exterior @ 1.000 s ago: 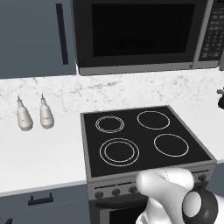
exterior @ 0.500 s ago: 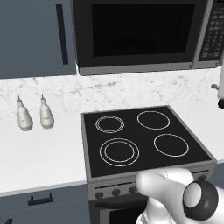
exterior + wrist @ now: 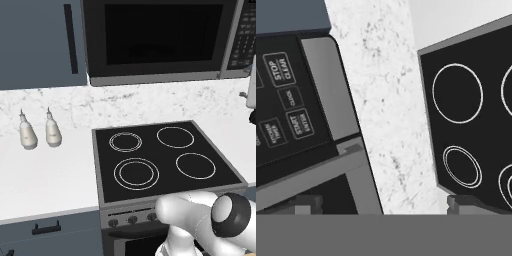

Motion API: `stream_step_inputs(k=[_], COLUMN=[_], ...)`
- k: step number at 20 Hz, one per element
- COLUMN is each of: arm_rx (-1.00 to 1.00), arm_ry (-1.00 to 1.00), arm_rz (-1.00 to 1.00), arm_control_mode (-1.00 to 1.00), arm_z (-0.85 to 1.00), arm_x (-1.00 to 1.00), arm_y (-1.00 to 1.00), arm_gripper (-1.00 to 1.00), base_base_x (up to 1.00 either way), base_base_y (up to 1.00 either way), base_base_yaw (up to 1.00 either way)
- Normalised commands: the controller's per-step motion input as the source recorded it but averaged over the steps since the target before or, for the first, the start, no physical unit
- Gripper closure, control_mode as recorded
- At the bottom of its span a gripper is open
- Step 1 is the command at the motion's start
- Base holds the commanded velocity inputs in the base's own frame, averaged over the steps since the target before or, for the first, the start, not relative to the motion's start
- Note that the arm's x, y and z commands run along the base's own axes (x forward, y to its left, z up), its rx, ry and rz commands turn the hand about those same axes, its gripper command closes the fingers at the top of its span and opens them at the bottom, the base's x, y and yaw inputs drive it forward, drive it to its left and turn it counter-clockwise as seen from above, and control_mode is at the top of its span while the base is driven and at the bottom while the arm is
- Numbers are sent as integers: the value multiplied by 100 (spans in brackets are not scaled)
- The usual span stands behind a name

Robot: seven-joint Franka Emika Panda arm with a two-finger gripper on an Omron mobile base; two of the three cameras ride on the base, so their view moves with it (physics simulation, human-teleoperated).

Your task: Pick the bell pepper from the sink and place it in the bowl. Then pick the bowl and place it in the microwave. Then close the microwave door and press the start button.

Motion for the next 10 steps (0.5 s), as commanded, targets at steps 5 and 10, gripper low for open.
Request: stream_step_inputs(k=[5, 10], arm_rx=[0, 0], arm_ry=[0, 0], arm_rz=[0, 0], arm_control_mode=[-100, -100], arm_z=[0, 1], arm_x=[34, 24], arm_y=[0, -4], arm_gripper=[-100, -100], base_base_x=[0, 0], base_base_y=[0, 0], base_base_yaw=[0, 0])
